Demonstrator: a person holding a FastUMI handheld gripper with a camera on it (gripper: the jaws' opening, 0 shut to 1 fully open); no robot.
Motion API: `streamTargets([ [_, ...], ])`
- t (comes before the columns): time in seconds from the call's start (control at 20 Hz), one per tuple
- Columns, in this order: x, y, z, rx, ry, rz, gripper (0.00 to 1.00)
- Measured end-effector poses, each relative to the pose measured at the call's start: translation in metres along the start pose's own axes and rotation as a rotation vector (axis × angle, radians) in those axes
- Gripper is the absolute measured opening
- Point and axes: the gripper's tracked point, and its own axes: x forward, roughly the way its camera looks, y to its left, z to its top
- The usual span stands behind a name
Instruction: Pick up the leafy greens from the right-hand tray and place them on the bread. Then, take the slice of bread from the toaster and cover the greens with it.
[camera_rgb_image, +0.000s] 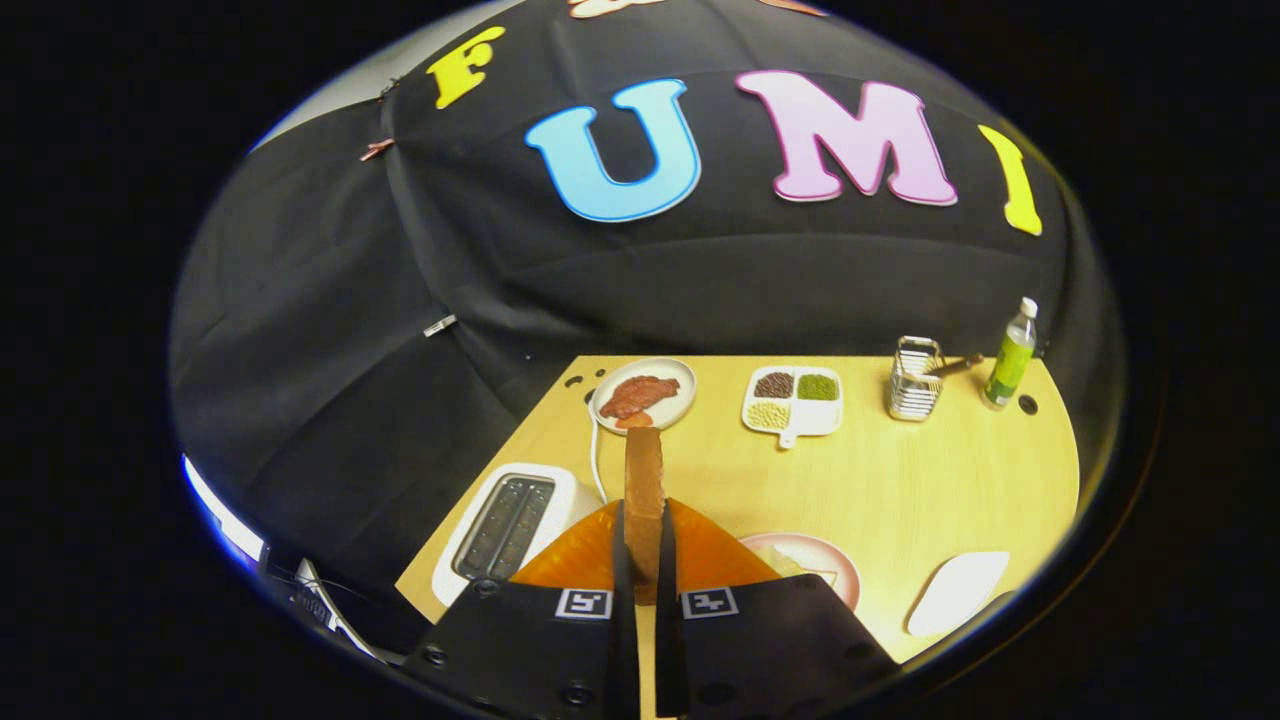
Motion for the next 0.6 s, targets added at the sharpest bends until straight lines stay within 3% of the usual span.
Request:
streamTargets([
  [0.6,0.036,-0.069,-0.085,0.146,0.151,-0.012,0.11],
])
